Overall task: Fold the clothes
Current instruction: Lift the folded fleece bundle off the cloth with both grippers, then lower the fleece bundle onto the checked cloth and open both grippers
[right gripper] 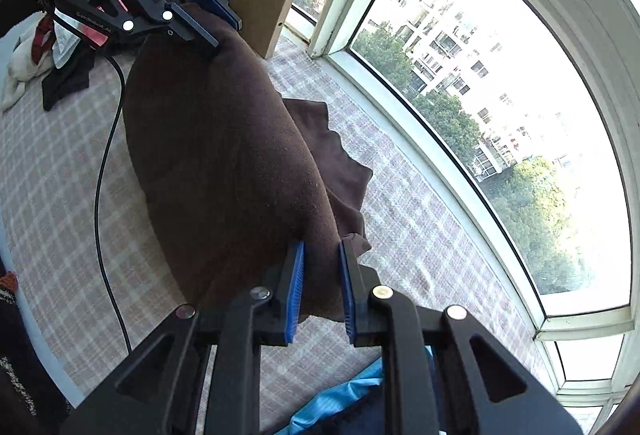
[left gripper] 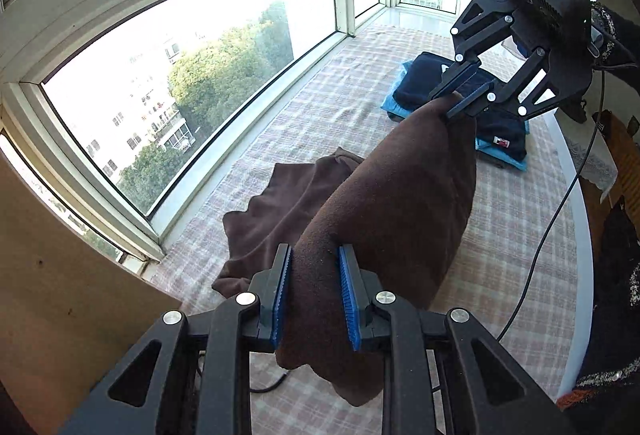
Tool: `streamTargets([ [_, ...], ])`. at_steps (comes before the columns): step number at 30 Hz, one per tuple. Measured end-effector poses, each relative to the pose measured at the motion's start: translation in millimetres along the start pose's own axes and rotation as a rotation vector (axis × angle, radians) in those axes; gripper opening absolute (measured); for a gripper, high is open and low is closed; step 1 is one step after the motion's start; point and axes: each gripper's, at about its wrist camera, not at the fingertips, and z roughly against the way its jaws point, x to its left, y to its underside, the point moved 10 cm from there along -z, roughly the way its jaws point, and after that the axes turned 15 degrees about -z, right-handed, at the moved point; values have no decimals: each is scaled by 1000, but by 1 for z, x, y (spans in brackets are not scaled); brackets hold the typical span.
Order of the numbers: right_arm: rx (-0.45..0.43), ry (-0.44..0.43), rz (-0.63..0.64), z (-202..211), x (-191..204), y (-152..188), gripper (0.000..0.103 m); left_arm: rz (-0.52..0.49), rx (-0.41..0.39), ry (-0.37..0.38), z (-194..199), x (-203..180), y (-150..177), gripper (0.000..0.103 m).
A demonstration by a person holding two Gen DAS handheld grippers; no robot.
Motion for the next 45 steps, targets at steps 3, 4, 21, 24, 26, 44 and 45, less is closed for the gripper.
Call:
streamTargets([
  [3, 20, -1, -3, -43, -27, -23, 16, 22, 33, -9, -36, 42, -3, 22],
  [4, 25, -2, -5, -57, -36, -31, 16, 31, 43, -10, -48, 55, -3, 22],
  [21, 111, -48, -152, -178, -74, -45, 24, 83, 219, -72, -204, 136, 40, 34],
  [24, 45, -95, -233, -145, -61, -32, 25, 86, 213, -131, -192, 141, 35, 34],
  [26, -2, -129, -288, -122, -52, -23, 25, 85, 188, -169, -170, 148, 28, 34],
  [44, -77, -290, -567, -79, 11, 72, 26, 356, 182, 80, -117, 42, 125, 64],
  [45, -87, -327, -592, -70, 15, 79, 27, 350, 163, 53, -104, 41, 123, 60],
])
